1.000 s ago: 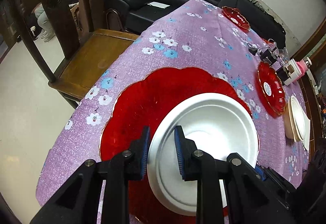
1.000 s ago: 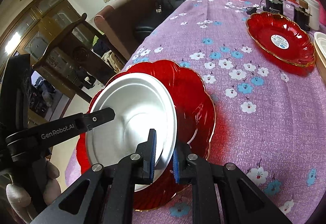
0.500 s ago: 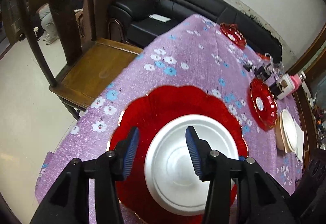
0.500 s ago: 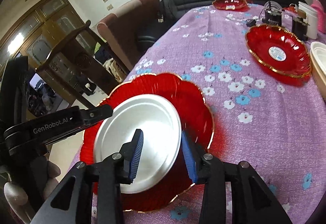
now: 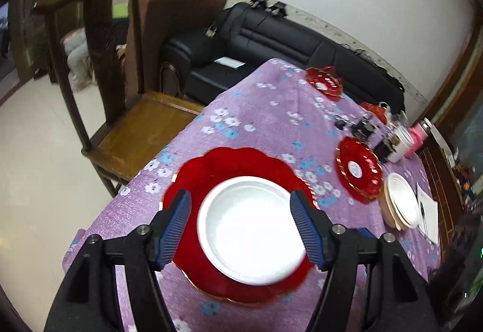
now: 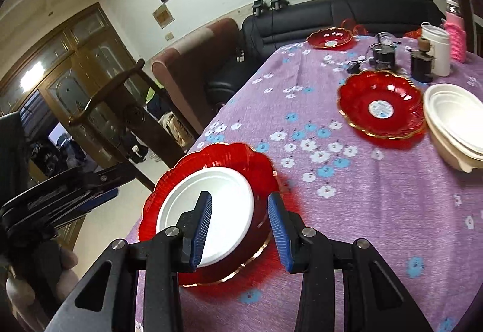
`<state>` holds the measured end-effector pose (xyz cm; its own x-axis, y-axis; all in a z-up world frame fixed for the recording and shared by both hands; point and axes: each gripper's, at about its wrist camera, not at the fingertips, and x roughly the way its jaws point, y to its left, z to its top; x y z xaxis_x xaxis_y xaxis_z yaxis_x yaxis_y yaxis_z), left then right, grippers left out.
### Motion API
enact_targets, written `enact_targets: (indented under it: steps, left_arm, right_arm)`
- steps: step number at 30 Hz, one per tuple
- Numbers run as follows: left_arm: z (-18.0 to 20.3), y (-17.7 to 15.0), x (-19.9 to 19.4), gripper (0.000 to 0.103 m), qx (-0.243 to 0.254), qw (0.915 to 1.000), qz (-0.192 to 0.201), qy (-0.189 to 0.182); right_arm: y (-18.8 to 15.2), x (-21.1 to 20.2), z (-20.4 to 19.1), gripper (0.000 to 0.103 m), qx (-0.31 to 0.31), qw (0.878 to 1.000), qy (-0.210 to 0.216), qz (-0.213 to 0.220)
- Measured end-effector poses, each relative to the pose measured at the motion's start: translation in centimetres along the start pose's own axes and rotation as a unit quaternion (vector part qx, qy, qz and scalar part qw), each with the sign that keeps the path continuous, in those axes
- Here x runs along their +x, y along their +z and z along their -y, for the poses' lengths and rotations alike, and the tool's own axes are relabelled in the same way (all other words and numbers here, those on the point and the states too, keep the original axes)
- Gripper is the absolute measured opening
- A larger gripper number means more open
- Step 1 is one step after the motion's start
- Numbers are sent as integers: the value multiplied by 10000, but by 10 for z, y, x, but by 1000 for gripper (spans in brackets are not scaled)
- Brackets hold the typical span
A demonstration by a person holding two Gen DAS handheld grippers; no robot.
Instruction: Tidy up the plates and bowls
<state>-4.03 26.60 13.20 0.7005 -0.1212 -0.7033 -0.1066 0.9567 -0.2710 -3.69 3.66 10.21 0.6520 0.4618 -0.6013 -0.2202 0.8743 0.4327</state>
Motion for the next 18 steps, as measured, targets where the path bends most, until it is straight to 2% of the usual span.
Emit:
enact_targets:
  steps: [6,18]
  left_arm:
    - [41,-18,-22,69,438,9987,109,-221]
    - [107,-63,-37,70,1027,9930,3,-587]
  right_arm:
    - [-2,-25,18,43,112,9998,-37,143]
    - [-12,-75,63,43,396,9980,-253,411]
